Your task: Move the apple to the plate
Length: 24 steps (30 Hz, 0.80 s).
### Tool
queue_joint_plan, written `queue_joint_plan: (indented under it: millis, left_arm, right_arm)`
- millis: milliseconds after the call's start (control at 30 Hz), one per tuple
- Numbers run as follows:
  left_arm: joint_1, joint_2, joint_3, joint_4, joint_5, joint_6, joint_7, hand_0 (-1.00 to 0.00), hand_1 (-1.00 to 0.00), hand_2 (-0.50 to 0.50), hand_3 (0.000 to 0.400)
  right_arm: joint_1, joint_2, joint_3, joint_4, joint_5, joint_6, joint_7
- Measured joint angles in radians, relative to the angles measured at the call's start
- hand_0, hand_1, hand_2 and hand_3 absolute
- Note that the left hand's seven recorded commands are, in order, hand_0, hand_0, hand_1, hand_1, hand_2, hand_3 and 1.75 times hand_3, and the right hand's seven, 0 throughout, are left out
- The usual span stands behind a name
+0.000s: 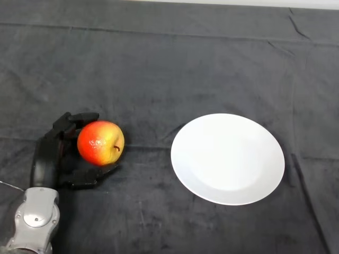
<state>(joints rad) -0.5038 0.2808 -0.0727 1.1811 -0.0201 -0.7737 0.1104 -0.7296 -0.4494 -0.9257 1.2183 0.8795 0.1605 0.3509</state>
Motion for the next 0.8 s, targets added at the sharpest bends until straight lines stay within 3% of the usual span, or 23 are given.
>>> queue_joint_plan:
  millis: [467,800]
  left_arm:
    - [-0.036,-0.003,-0.068,0.000,0.042,0.004,0.049,-1.00,-1.00,0.00,0.400]
    - [-0.083,-0.082,-0.121,0.000,0.070,-0.052,0.138,-1.00,-1.00,0.00,0.400]
  right_arm:
    - [0.000,0.000,-0.0001,0.000,0.0000,0.000,0.0000]
    - [0.000,0.000,0.0002,0.000,0.0000,0.000,0.0000]
